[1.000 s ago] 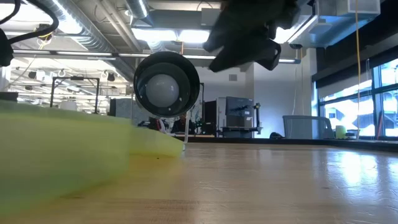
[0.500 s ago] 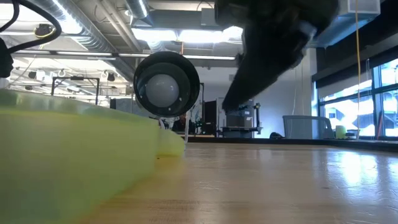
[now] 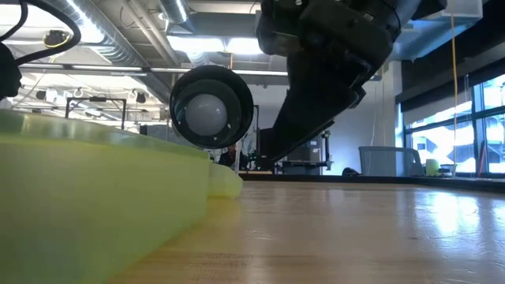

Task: Pick & place school supplies into a supply box
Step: Close the supply box

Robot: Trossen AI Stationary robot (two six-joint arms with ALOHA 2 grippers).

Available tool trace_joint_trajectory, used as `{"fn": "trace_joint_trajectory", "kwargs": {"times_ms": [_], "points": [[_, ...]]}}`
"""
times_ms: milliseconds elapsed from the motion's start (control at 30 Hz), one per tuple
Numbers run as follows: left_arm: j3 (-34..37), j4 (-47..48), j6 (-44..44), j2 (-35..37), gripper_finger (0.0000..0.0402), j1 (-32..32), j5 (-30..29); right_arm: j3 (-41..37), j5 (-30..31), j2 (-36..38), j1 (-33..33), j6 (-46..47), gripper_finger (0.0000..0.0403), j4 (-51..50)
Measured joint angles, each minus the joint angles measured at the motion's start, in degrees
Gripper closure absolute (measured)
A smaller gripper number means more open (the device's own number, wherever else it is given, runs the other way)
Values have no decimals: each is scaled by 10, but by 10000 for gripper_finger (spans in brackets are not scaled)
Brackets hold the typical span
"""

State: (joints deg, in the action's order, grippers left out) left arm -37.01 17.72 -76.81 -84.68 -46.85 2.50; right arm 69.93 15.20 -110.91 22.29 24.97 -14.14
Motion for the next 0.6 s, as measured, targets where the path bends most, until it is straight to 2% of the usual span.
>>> {"fn": "trace_joint_trajectory", "kwargs": {"times_ms": [133,267,433,600], "points": [[0,0,0,0,329,0,0,0,0,0,-8,-1,87,-6],[0,0,0,0,329,0,0,0,-1,0,-8,-39,47,-17],[0,0,0,0,329,0,0,0,-2,0,-6,-66,34,-15],[0,0,0,0,329,0,0,0,-2,-3,-8,-51,34,-13]]}}
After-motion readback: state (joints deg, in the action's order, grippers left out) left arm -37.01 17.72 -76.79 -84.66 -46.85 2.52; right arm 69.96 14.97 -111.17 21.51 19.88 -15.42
